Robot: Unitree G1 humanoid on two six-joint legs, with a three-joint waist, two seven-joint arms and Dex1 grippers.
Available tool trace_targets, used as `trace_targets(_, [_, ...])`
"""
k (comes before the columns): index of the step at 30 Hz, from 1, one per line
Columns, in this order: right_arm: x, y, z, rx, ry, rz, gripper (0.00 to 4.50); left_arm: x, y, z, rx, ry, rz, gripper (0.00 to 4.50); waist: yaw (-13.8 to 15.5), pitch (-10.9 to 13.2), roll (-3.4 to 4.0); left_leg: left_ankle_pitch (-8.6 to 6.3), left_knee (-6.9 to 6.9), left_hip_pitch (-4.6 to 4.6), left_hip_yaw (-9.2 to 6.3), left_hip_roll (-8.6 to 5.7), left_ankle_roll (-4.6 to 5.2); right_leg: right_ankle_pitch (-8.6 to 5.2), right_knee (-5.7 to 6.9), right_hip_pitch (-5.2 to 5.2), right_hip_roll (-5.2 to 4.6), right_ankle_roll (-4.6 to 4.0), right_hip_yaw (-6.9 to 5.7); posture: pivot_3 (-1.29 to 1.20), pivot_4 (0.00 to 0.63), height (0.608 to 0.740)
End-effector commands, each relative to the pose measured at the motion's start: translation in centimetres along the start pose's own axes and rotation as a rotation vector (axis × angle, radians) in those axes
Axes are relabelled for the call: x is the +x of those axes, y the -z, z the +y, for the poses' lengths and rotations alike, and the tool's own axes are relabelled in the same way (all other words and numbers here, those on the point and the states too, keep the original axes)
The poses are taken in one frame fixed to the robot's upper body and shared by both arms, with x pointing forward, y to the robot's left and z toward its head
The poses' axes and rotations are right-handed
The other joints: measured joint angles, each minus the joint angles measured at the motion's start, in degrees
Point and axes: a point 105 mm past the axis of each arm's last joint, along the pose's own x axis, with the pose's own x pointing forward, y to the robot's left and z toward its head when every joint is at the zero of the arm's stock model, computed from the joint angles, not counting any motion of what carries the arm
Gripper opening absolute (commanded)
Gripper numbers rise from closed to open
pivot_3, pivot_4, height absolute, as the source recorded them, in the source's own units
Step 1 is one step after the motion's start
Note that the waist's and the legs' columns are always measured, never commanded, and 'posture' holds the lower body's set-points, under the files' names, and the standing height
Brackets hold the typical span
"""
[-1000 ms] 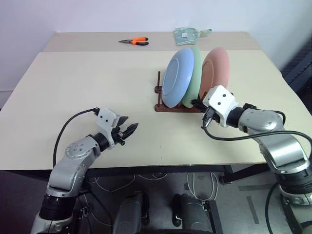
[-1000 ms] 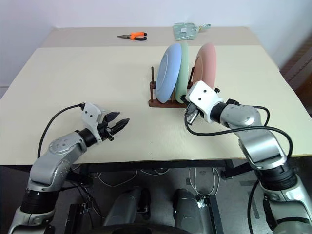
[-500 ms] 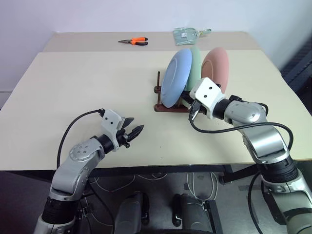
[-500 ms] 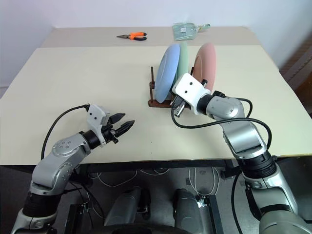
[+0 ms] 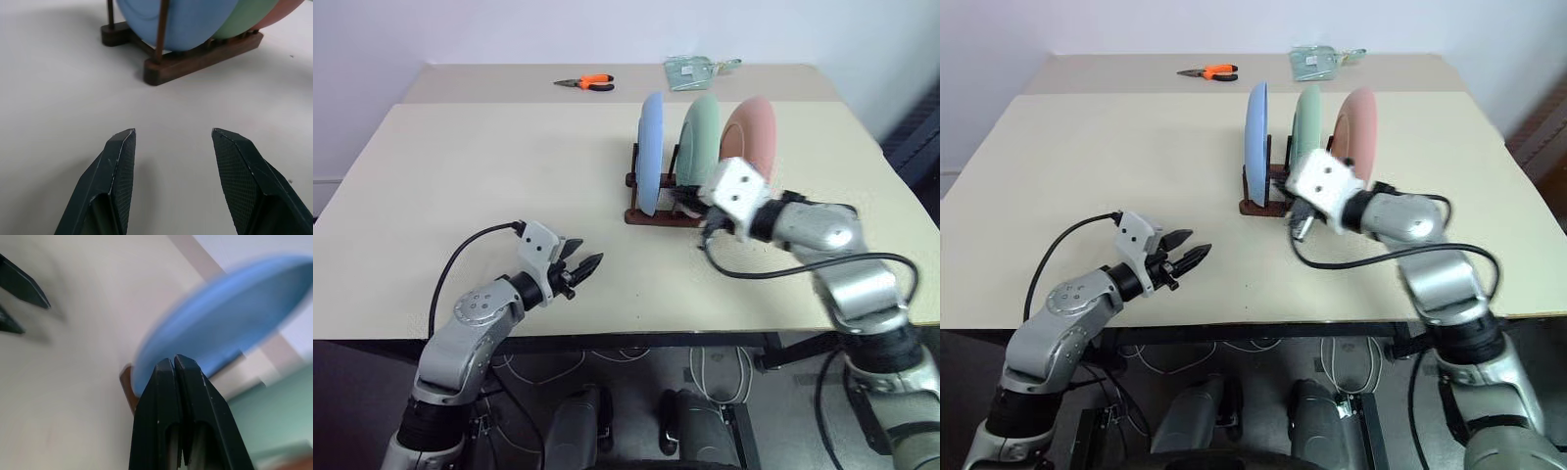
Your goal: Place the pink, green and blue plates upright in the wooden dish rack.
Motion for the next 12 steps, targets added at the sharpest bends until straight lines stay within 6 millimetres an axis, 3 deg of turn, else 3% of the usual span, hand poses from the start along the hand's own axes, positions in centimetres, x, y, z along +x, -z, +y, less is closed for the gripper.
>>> trace_targets(1, [-5.6,-0.2,-2.0,0.146,0.045,-0.038,0.03,-1.1,-0.6,1.7,0.051,-0.043,-0.012,2.51,-0.1,0.0,-0.01,0.0,0.0,0.01,0.0,0.0,0.0,0.0,0.0,0.01,-0.01,0.0,0.0,0.0,0.15,0.74])
trace_targets(3, [-8.8,1.6,-2.9,0.205,0.102,0.017,0.03,-1.8,-0.3,3.2,0.067,-0.073,0.013,2.51,-0.3,0.0,0.01,-0.01,-0.01,0.04,-0.03,0.02,0.0,0.0,0.0,0.03,-0.12,0.0,-0.01,0.0,0.15,0.74])
trace_targets(6, [-11.7,4.6,-3.5,0.26,0.195,0.114,0.03,-2.9,0.3,5.6,0.09,-0.114,0.054,2.51,-0.6,0.0,0.04,-0.01,-0.02,0.09,-0.01,0.04,0.01,0.0,0.04,0.03,-0.11,-0.01,0.02,0.0,0.15,0.74])
trace_targets(12, [-12.0,8.0,-2.0,0.279,0.201,0.203,0.03,-3.3,0.2,7.1,0.109,-0.137,0.059,2.51,-0.6,0.0,0.05,-0.02,-0.02,0.12,0.02,0.03,0.03,0.0,0.08,0.01,-0.14,-0.01,0.09,0.0,0.15,0.74])
